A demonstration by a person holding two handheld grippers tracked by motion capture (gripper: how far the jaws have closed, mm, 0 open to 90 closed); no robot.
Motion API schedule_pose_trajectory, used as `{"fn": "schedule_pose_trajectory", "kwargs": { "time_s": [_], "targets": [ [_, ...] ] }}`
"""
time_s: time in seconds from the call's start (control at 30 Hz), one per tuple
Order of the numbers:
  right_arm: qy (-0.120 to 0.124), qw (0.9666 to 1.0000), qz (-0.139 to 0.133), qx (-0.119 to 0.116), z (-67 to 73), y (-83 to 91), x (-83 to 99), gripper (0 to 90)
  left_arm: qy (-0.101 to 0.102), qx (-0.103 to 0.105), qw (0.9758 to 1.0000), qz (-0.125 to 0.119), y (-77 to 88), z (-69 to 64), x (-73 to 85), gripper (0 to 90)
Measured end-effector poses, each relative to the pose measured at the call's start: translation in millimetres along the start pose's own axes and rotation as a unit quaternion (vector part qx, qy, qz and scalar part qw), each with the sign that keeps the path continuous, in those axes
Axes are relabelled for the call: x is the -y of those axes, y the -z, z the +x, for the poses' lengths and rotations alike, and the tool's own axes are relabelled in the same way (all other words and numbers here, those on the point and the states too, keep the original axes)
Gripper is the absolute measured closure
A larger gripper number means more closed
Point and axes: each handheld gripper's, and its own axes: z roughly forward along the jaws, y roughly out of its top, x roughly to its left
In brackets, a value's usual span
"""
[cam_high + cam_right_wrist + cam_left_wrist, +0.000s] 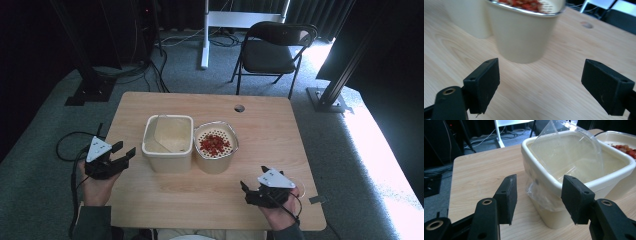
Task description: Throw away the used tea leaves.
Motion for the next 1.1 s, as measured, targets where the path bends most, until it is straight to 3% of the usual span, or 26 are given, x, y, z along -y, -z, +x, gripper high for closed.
{"fn": "schedule_pose_trajectory", "kwargs": {
  "time_s": [0.03, 0.07, 0.1, 0.17, 0.33, 0.37, 0.47, 0.57, 0.63, 0.83, 1.1],
  "targets": [
    [0.0, 1.0, 0.0, 0.0, 0.0, 0.0, 0.0, 14.3, 0.001, 0.001, 1.0, -0.001, -0.2, -0.4, -0.2, 47.6],
    [0.003, 0.9999, -0.001, 0.015, -10.9, 9.4, 2.8, 13.5, 0.0, 0.001, 1.0, 0.0, -0.6, -0.8, -0.4, 47.6],
    [0.003, 0.9999, -0.001, 0.015, -10.9, 9.4, 2.8, 13.5, -0.001, 0.001, 1.0, 0.001, -0.9, -1.0, -0.4, 47.6],
    [-0.001, 0.9996, -0.003, 0.027, -23.6, 20.6, 9.0, 12.6, 0.001, 0.002, 1.0, 0.001, -1.4, -1.0, -0.1, 47.6],
    [-0.009, 0.9993, -0.001, 0.037, -42.6, 36.4, 24.5, 11.2, 0.006, 0.001, 1.0, 0.004, -2.7, -0.6, 2.2, 47.6],
    [-0.014, 0.9988, -0.003, 0.048, -52.5, 49.0, 37.4, 11.0, 0.005, 0.0, 1.0, 0.008, -3.4, -0.3, 3.9, 47.5],
    [-0.017, 0.9985, -0.003, 0.053, -58.8, 59.1, 48.6, 11.0, 0.007, 0.0, 0.9999, 0.008, -3.1, 0.2, 4.6, 47.5],
    [-0.021, 0.9984, -0.001, 0.053, -62.9, 63.6, 57.9, 10.9, 0.008, -0.003, 0.9999, 0.008, -3.1, 0.9, 5.1, 47.5],
    [-0.034, 0.9985, -0.004, 0.042, -67.9, 69.0, 73.5, 10.9, 0.009, -0.003, 0.9999, 0.011, -4.1, 1.0, 5.7, 47.5],
    [-0.045, 0.9984, -0.005, 0.033, -68.4, 73.8, 92.3, 11.0, 0.007, -0.003, 0.9999, 0.012, -5.5, -0.4, 5.3, 47.6],
    [-0.076, 0.9969, -0.016, 0.007, -77.1, 60.2, 110.1, 12.7, 0.005, 0.002, 0.9999, 0.014, -9.7, -4.1, 6.6, 47.6]
  ]
}}
